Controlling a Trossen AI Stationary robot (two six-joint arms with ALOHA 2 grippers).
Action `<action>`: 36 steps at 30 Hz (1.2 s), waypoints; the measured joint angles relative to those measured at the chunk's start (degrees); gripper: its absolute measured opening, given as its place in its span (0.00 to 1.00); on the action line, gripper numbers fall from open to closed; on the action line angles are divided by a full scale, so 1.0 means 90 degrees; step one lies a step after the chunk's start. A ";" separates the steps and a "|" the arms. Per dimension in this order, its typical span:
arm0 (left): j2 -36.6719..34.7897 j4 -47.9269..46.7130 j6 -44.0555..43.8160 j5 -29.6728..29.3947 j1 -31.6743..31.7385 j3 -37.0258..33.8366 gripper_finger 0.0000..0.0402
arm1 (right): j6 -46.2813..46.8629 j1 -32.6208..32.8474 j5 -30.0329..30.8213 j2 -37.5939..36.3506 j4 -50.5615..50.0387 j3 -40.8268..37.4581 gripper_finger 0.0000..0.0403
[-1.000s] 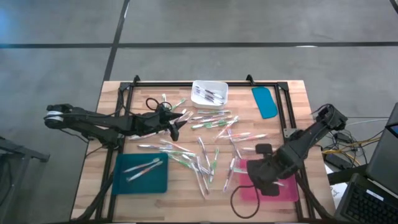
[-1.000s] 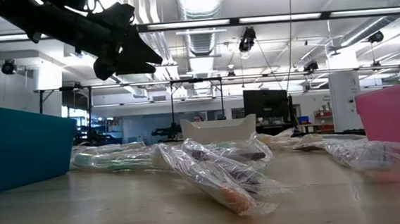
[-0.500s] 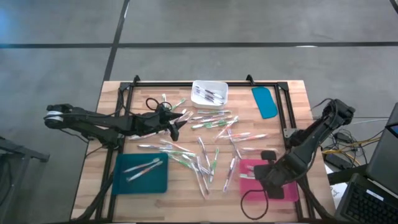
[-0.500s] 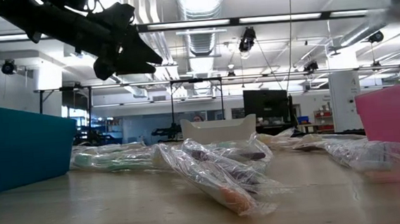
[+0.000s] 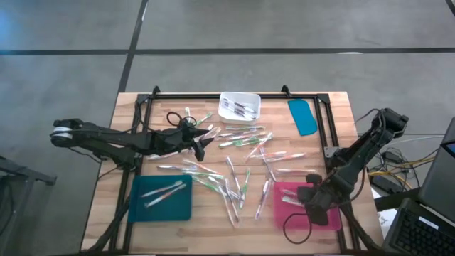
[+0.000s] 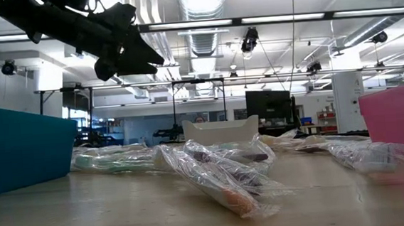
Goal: Pick & Place Toothbrushes
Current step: Put the green toothbrush into the pink bin, then put the orange toothbrush into the blue bin
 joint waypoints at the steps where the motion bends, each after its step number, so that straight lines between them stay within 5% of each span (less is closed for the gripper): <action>1: 0.0000 0.0000 -0.0001 0.0000 -0.0001 0.0000 0.50 | 0.0069 0.0063 -0.0072 0.0000 0.0209 -0.0058 0.03; 16: 0.0000 0.0001 0.0000 0.0000 0.0001 0.0000 0.50 | 0.0491 0.0235 -0.0387 0.0793 0.1396 -0.0373 0.04; 36: 0.0000 0.0000 0.0000 0.0000 0.0001 0.0000 0.50 | 0.0409 0.0230 -0.0524 0.0564 0.1362 -0.0273 0.40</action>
